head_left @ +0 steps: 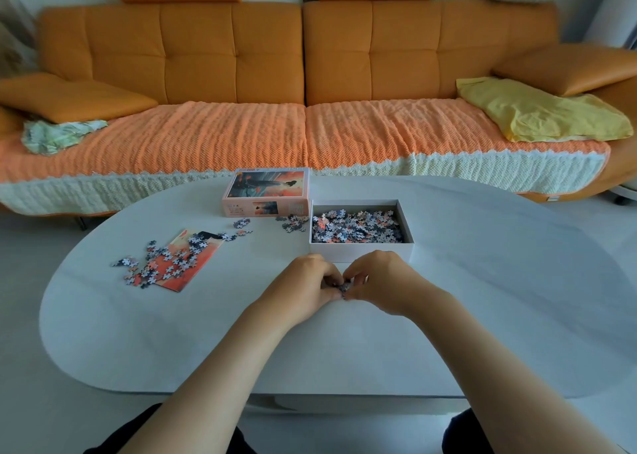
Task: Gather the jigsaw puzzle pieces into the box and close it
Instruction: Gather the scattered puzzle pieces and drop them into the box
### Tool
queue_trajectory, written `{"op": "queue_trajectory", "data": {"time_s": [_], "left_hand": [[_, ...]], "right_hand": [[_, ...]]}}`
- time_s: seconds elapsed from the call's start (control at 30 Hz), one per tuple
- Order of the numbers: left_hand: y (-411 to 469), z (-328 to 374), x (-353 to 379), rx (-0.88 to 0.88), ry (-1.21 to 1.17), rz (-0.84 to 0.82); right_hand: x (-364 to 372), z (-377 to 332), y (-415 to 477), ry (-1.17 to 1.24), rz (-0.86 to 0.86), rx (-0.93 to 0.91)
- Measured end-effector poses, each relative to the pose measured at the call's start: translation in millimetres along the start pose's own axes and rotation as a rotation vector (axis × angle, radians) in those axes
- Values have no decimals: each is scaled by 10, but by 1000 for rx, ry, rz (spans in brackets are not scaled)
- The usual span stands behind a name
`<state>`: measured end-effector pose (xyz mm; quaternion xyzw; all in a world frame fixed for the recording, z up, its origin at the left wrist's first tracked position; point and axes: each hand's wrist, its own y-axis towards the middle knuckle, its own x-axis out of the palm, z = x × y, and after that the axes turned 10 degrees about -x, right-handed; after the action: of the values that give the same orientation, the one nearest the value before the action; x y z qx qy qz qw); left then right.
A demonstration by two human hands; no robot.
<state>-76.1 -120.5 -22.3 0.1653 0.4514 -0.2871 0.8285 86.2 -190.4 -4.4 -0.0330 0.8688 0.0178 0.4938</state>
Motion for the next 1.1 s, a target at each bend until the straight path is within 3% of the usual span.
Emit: {"op": "queue_trajectory", "data": {"time_s": [0.23, 0.53, 0.7, 1.1], "left_hand": [[-8, -41, -5, -26, -112, -31], [-23, -131, -67, -36, 23, -50], [-20, -72, -29, -7, 35, 0], [-55, -70, -41, -47, -124, -39]], "right_hand": [[-24, -17, 3, 54, -17, 53], [-80, -58, -43, 38, -81, 72], [-41, -126, -18, 18, -14, 76], [-22, -96, 3, 50, -32, 75]]}}
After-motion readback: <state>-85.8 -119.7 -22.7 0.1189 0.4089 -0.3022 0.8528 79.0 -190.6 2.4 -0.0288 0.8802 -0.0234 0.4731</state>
